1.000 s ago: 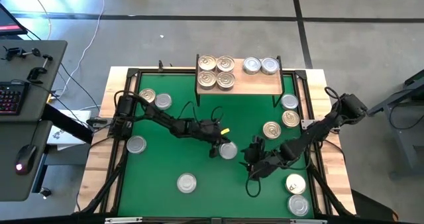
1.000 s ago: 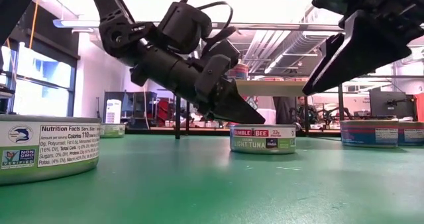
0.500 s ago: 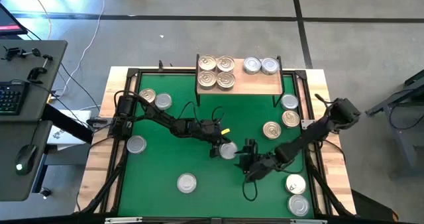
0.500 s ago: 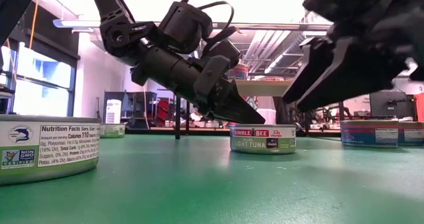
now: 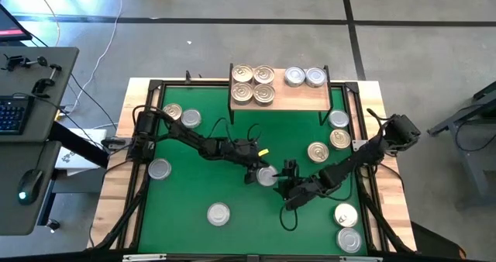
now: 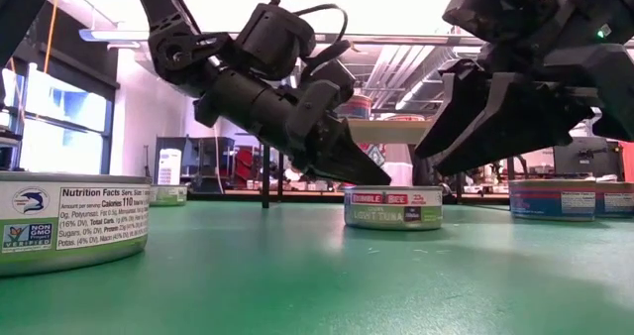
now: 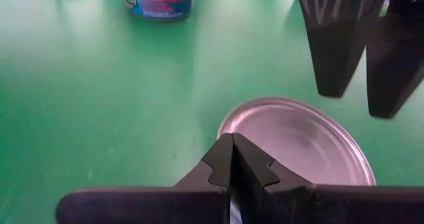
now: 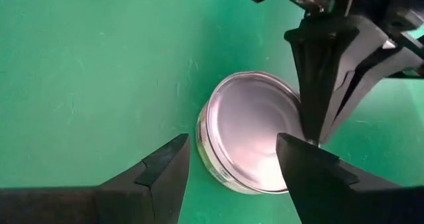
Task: Stack canned seafood by type on shelf
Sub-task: Put the green tuna can on the shelf
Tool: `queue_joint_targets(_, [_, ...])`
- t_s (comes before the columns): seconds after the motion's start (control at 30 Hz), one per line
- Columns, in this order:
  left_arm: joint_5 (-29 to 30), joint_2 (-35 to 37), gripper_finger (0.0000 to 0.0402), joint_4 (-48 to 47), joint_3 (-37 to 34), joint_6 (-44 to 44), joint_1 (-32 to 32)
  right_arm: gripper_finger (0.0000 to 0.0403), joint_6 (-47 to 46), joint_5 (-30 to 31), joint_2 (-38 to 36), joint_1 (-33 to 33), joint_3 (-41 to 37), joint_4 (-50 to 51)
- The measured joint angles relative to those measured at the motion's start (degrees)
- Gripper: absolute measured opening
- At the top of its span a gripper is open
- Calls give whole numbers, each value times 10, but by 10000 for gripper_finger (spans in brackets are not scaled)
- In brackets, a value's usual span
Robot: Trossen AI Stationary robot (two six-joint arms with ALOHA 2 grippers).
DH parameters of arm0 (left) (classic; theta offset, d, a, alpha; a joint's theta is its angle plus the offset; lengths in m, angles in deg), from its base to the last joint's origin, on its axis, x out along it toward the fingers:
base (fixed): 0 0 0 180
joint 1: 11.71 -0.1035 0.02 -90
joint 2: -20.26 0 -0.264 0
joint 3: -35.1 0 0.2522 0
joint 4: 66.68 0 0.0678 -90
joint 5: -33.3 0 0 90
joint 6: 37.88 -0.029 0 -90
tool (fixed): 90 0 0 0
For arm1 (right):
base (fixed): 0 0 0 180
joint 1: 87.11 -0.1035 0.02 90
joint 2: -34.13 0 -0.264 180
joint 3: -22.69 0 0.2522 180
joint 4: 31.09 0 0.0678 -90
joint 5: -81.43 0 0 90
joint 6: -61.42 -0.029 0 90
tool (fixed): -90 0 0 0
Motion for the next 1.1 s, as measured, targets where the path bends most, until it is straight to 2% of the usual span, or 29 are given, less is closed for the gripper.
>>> queue_joint_targets(0.2, [1,26,0,-10,-1,-5,11,221,-5,0,0,-3,0,0])
queue_joint_targets(0.47, [14,11,0,-8,1,-11,11,221,-35,-1,0,-8,0,-1])
queue_joint_targets(0.83, [29,12,0,-32,2,-15,2,220,16,-4,0,-8,0,-5])
queue_joint_targets(1.1, [34,12,0,-40,2,-25,1,220,19,22,0,-8,0,-5])
